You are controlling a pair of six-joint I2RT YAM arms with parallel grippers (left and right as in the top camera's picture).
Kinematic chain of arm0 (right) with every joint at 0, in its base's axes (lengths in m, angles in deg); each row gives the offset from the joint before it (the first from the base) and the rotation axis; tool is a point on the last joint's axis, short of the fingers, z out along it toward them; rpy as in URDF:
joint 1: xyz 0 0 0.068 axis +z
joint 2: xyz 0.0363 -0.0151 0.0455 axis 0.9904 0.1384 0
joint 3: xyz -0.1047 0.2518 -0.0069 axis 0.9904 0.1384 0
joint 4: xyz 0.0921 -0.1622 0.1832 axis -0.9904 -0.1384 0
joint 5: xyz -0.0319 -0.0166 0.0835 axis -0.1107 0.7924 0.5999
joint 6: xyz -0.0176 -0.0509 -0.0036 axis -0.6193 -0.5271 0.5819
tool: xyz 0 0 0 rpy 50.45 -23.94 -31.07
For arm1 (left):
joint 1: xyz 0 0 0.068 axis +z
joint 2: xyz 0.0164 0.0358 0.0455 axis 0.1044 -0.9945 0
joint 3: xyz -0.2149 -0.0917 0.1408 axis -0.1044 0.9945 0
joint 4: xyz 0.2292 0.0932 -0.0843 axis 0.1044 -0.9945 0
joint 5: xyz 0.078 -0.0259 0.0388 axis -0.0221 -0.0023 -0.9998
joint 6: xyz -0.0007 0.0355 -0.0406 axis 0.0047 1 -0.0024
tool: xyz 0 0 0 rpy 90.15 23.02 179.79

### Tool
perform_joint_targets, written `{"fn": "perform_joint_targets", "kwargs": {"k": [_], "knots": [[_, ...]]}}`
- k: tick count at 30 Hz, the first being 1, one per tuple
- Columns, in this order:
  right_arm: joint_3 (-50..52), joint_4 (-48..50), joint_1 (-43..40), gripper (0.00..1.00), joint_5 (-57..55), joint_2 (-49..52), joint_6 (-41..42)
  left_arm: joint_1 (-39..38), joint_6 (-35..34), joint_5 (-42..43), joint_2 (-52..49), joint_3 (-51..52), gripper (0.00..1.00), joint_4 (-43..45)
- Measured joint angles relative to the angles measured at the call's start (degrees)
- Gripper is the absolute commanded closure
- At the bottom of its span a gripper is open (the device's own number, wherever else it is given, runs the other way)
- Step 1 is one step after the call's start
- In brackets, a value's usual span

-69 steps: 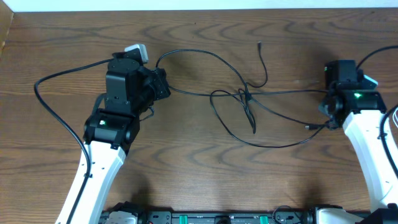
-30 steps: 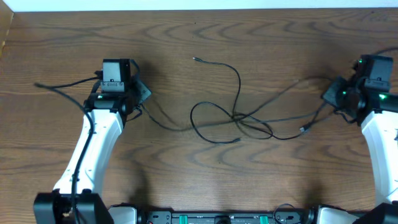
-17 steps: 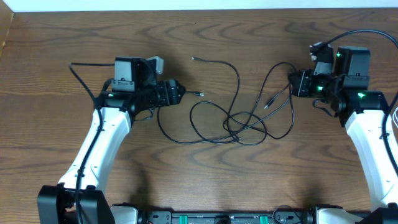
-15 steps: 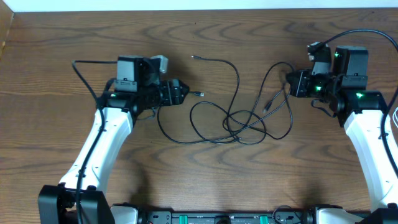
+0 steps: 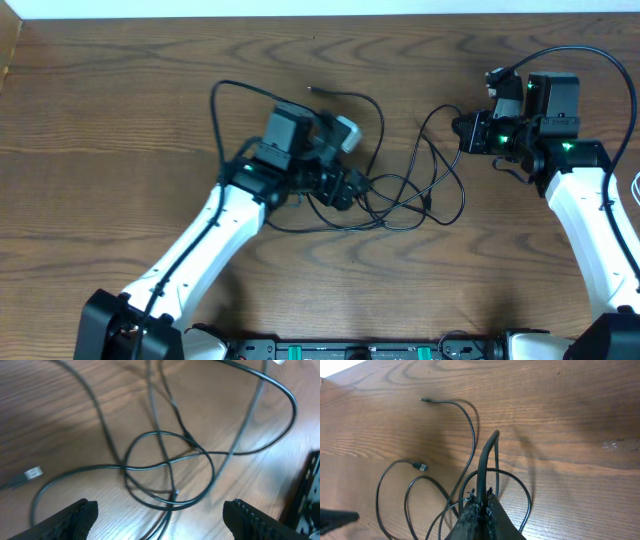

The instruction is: Untangle cables

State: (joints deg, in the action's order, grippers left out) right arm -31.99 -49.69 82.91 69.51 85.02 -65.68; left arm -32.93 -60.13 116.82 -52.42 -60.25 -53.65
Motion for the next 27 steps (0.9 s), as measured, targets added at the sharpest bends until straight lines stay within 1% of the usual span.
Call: {"fn": "perform_joint_targets", "kwargs": {"k": [5,10,19,21,23,24,25,26,27], "knots": [[0.00,0.04,0.00,0.98,0.02,0.00,0.35,-4.31,2.54,-1.84,0.00,0.00,0.13,0.07],[0.00,0.02,0.00,0.98,0.17,0.00,0.92,-7.72,4.35,-3.08,-0.85,0.00,0.14,2.01],[0.00,0.07,0.00,0.98,0.31,0.00,2.23,-11.65,5.25,-3.80,-8.87,0.00,0.14,6.38],[0.00,0.04,0.00,0.98,0.37,0.00,2.27,-12.02,5.29,-3.87,-10.12,0.00,0.17,6.82],[0.00,0.04,0.00,0.98,0.42,0.00,2.27,-12.13,5.40,-3.89,-10.95,0.00,0.22,7.02],[0.00,0.04,0.00,0.98,0.42,0.00,2.29,-12.13,5.60,-3.89,-11.37,0.00,0.29,7.08],[0.00,0.04,0.00,0.98,0.42,0.00,2.29,-12.13,5.64,-3.89,-11.76,0.00,0.41,7.13],[0.00,0.04,0.00,0.98,0.42,0.00,2.29,-12.13,5.90,-3.91,-12.17,0.00,0.70,7.13],[0.00,0.04,0.00,0.98,0.42,0.00,2.29,-12.13,5.95,-3.93,-12.72,0.00,0.79,7.15]]}}
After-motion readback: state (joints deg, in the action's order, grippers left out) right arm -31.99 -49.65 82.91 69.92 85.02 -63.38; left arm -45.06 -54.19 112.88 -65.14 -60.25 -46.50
